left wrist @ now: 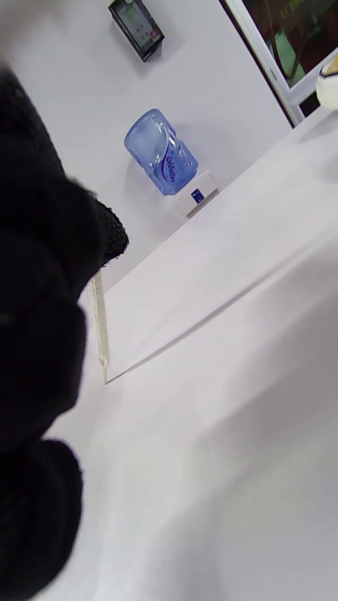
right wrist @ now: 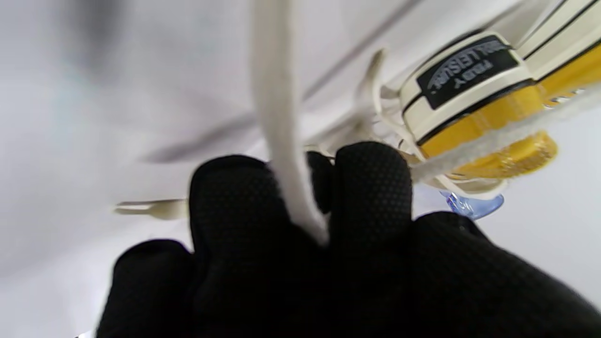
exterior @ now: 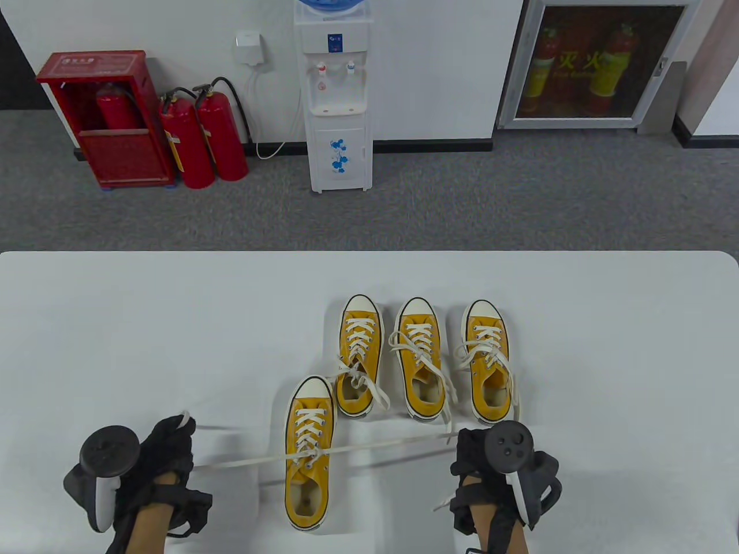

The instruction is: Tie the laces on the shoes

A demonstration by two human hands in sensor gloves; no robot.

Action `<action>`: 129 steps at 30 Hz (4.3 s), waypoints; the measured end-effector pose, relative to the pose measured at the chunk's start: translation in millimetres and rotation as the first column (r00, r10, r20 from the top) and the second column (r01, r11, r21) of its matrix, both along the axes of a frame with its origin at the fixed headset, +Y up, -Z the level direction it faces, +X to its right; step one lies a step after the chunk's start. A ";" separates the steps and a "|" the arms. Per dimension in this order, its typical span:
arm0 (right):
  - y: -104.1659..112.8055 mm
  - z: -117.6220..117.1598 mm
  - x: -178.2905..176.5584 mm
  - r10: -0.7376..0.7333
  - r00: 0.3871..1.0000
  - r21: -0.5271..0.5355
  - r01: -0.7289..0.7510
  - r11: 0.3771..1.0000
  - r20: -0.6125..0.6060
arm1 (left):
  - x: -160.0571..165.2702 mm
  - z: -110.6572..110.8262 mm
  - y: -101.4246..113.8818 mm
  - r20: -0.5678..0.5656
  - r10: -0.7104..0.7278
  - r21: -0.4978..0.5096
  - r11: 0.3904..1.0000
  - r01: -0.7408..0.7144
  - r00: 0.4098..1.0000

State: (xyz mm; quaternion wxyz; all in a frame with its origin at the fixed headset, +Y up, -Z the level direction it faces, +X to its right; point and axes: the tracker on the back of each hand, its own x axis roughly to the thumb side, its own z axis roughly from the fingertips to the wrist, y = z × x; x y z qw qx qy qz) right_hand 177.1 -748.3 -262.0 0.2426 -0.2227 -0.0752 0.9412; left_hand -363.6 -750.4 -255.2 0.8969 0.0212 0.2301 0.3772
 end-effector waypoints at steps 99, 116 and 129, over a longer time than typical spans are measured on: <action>18.7 -7.8 -144.3 -0.200 0.737 -0.088 0.189 0.978 -0.646 | 6.0 -3.1 10.9 0.077 0.003 0.063 0.998 -0.008 0.997; 18.6 -17.6 -162.6 -0.673 0.444 -0.213 0.719 0.661 -0.591 | 8.6 -2.1 11.5 0.086 -0.024 0.068 0.998 0.018 0.996; -7.0 -15.9 -181.0 -0.794 0.025 -0.488 0.777 0.397 -0.607 | 13.5 -1.1 12.7 0.113 -0.018 0.073 0.997 0.009 0.993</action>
